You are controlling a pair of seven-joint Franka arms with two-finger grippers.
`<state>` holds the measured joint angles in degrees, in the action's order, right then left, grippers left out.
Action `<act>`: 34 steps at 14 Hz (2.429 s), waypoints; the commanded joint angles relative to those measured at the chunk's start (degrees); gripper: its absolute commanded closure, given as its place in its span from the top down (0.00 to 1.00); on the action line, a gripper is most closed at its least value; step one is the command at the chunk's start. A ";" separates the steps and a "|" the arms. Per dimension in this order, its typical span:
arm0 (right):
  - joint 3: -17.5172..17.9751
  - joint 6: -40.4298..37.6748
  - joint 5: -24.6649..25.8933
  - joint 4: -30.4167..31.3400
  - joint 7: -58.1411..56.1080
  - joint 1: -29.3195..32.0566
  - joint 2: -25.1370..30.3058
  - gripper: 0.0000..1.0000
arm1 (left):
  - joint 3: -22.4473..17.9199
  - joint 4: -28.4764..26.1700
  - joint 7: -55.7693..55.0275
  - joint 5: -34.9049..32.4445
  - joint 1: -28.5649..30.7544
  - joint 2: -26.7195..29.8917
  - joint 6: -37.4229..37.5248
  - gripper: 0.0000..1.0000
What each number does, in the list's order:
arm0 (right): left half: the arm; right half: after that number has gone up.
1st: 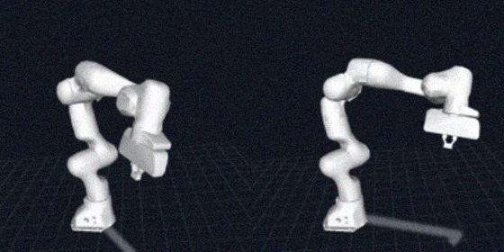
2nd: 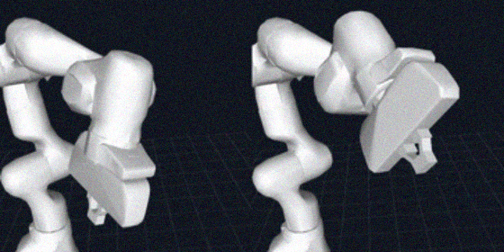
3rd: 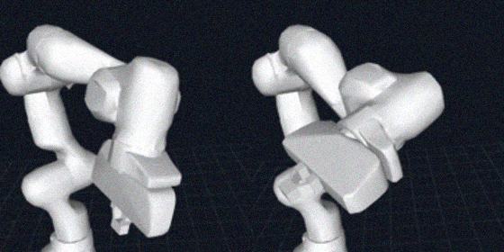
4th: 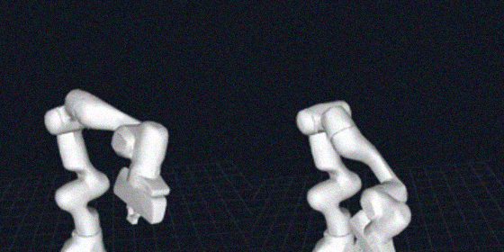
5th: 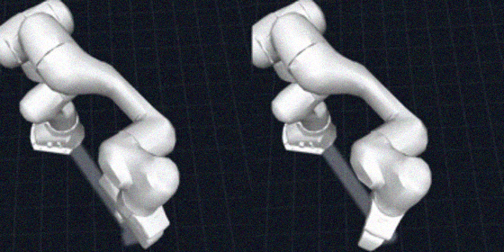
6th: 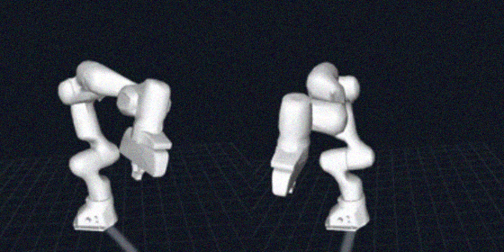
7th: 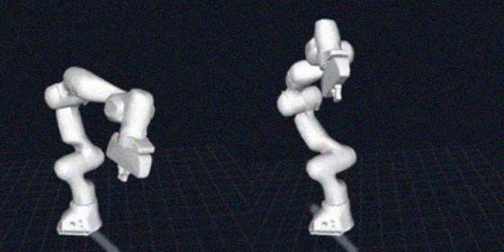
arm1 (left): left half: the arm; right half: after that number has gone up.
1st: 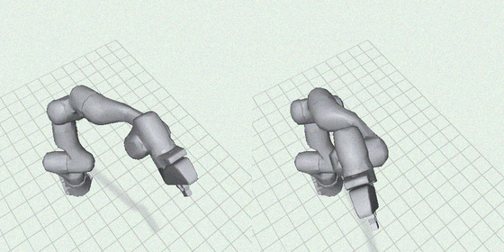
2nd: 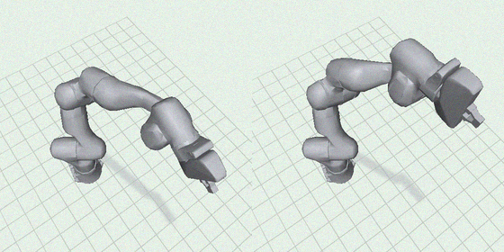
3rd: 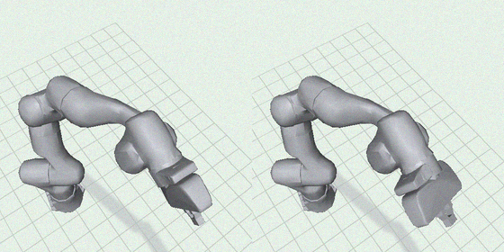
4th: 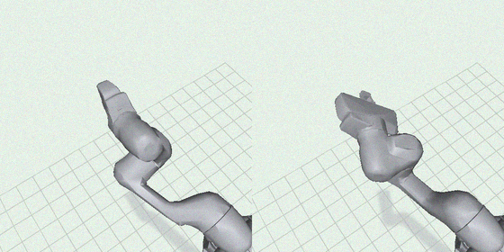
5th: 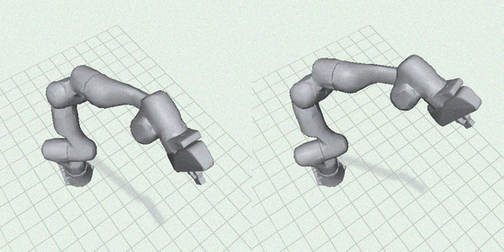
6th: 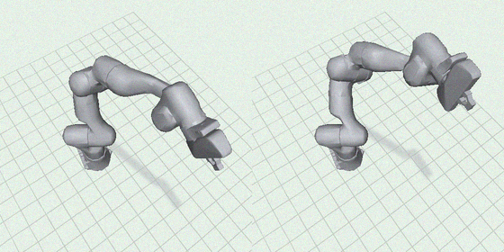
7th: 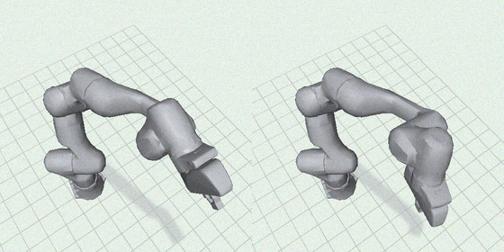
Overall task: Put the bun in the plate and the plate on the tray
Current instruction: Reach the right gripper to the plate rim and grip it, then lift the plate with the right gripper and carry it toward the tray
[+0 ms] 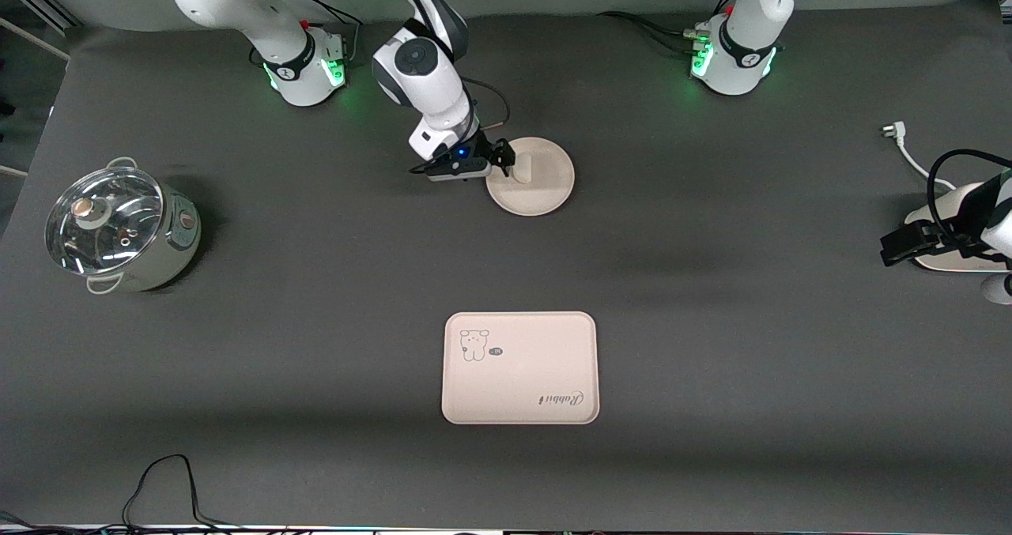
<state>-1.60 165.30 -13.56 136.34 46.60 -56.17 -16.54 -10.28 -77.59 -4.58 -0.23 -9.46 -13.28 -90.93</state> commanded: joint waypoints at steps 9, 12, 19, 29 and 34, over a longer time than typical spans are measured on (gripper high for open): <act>1.78 6.26 -7.62 1.29 0.59 -2.89 -4.55 0.89 | -0.17 -0.80 2.20 3.32 2.07 2.11 2.96 1.00; 1.78 6.08 -7.62 1.29 0.59 -2.89 -4.55 0.64 | -0.09 -1.07 5.88 4.10 4.53 1.15 0.85 1.00; 1.78 5.47 -7.62 1.21 0.68 -2.80 -4.20 0.24 | -0.09 -1.86 6.25 4.10 4.62 1.15 0.75 1.00; 1.78 5.21 -7.62 1.21 -0.81 -2.54 -2.45 0.05 | 0.26 -1.95 5.81 3.31 3.48 1.06 0.40 1.00; 1.60 -4.26 -7.62 1.21 -3.71 -0.70 6.50 0.04 | 0.27 -3.26 5.63 0.85 1.28 1.33 0.05 1.00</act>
<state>0.16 166.22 -19.87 136.93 45.80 -58.03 -16.24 -9.63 -79.15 0.72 1.72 -7.28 -12.86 -90.04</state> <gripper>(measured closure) 0.956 0.000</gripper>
